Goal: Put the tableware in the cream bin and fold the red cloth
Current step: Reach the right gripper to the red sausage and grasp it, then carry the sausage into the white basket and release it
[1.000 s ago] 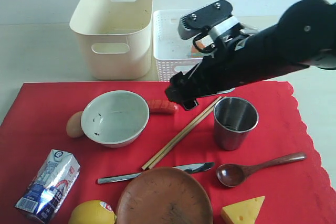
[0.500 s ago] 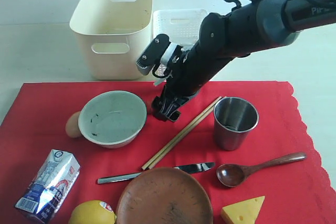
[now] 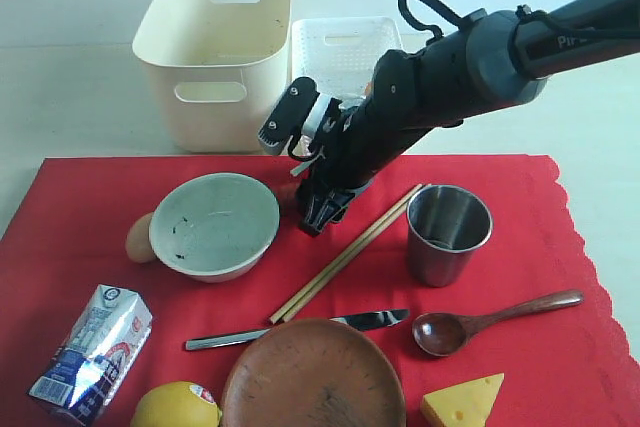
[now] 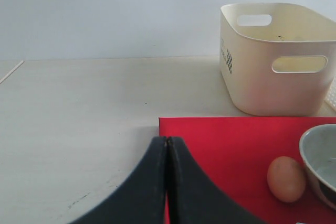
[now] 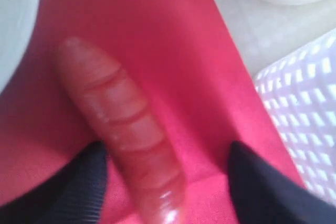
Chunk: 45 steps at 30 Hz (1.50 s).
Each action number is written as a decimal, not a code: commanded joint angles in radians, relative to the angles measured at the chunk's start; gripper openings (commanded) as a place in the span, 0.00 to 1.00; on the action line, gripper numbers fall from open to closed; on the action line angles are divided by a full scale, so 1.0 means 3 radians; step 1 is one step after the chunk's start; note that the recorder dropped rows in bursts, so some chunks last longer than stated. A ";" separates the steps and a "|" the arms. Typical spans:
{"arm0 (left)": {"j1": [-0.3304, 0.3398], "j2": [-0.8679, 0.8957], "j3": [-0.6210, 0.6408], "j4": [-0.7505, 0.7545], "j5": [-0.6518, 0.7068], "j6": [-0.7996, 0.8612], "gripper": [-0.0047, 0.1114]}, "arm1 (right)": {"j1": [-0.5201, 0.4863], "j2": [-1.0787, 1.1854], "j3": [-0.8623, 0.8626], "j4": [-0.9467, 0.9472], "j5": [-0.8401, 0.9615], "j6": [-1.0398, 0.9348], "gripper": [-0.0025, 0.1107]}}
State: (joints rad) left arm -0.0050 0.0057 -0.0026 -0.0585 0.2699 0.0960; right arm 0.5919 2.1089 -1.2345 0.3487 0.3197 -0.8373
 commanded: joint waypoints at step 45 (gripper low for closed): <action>-0.0018 -0.0019 0.0009 0.0010 -0.0018 0.0005 0.04 | -0.0428 -0.0511 0.0002 -0.1439 -0.0836 0.2890 0.02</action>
State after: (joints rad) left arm -0.0050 0.0057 -0.0026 -0.0585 0.2699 0.0960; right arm 0.4684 1.9217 -1.2345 -0.0757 0.1565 0.0119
